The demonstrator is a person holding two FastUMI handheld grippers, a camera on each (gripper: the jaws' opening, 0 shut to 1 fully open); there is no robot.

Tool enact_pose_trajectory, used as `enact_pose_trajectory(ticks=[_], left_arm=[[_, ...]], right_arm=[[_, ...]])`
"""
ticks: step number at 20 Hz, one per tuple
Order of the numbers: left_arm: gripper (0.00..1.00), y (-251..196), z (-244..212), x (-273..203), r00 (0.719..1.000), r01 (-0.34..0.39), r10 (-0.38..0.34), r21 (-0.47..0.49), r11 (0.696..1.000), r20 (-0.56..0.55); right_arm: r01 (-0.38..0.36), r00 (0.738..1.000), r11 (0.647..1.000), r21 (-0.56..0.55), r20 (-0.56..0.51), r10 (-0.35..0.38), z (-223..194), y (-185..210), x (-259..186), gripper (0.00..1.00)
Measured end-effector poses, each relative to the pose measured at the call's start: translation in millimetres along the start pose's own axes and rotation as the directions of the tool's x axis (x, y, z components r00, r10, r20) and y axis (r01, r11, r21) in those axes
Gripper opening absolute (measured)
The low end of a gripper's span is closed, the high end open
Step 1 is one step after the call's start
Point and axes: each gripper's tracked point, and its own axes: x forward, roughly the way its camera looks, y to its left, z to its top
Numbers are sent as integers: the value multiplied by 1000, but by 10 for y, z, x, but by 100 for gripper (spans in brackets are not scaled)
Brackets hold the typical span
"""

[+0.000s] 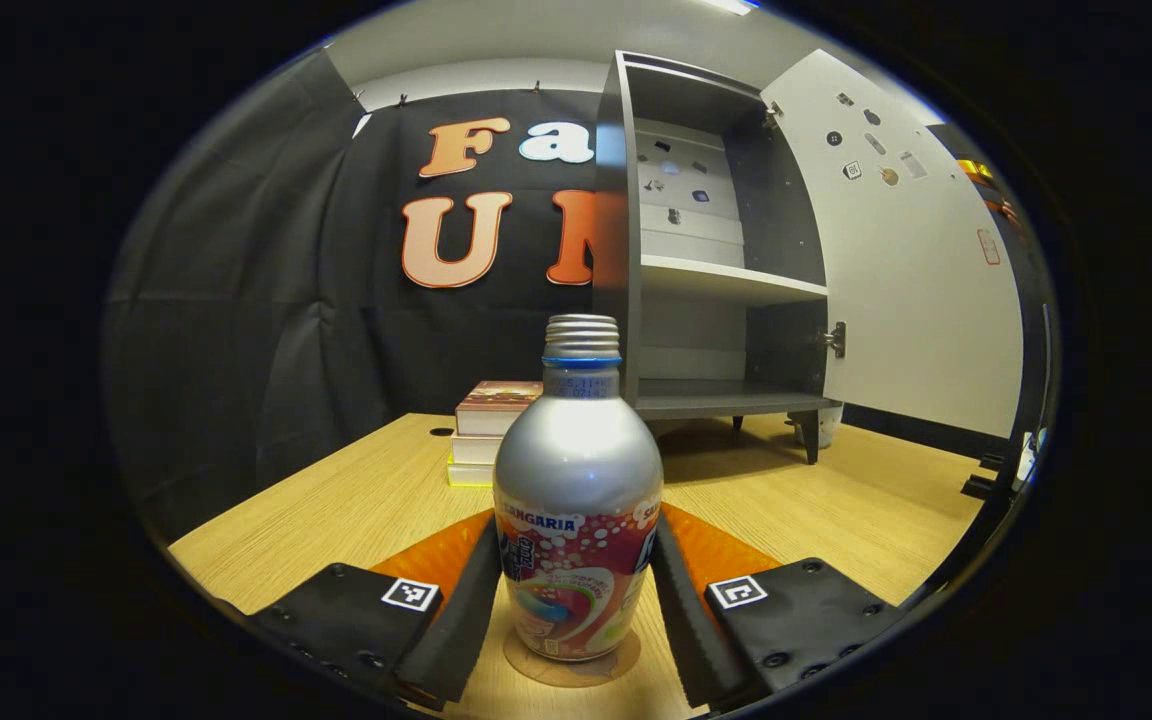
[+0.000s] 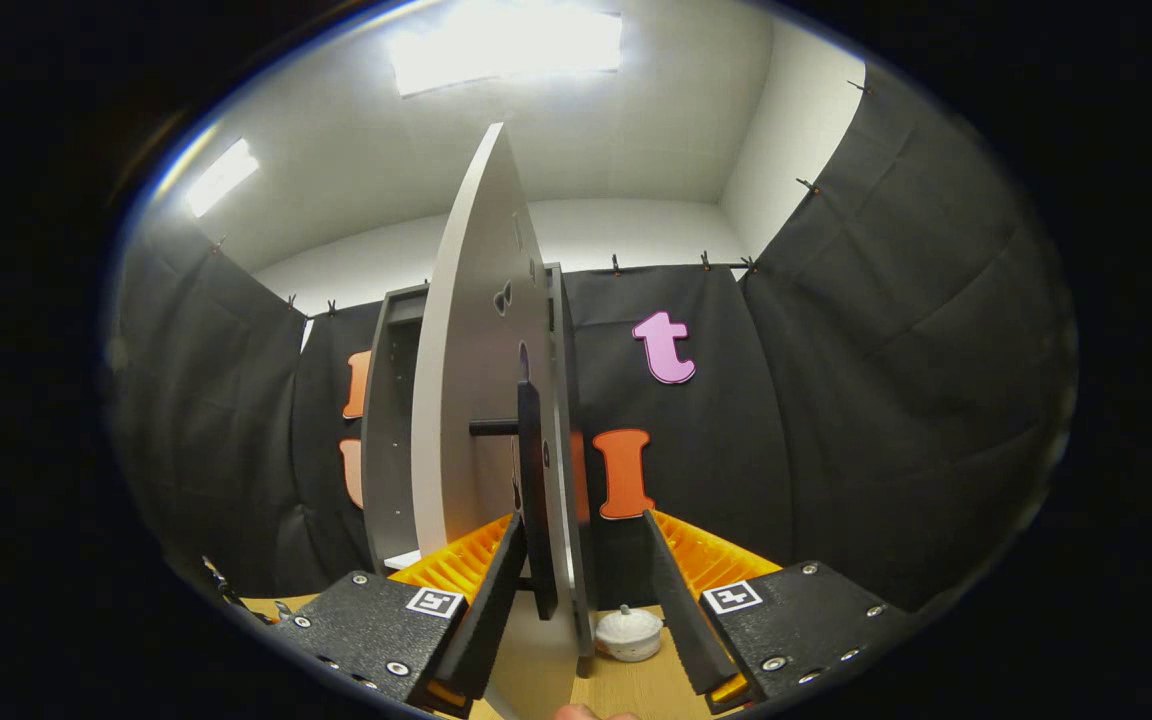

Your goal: Open the cabinet door with the right hand, grasp the bottle in the cabinet with the left hand and place it on the coaster, then close the cabinet door with the right hand.

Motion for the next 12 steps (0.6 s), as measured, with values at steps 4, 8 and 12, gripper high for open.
enact_pose_trajectory(ticks=[4, 8, 12], left_arm=[[85, 30, -53, 5, 1000, -5, 5, -4, 1000, -1], [83, -2, -85, -13, 1000, 7, -7, -21, 1000, 1], [85, -14, -165, -49, 1000, 6, -7, -18, 1000, -9]], right_arm=[[-3, 1000, 1000, 9, -13, 3, 1, -16, 6, 72], [1, 1000, 1000, 7, -8, 0, 22, -19, 20, 72], [-6, 1000, 1000, 28, -11, 7, 6, -32, 19, 72]])
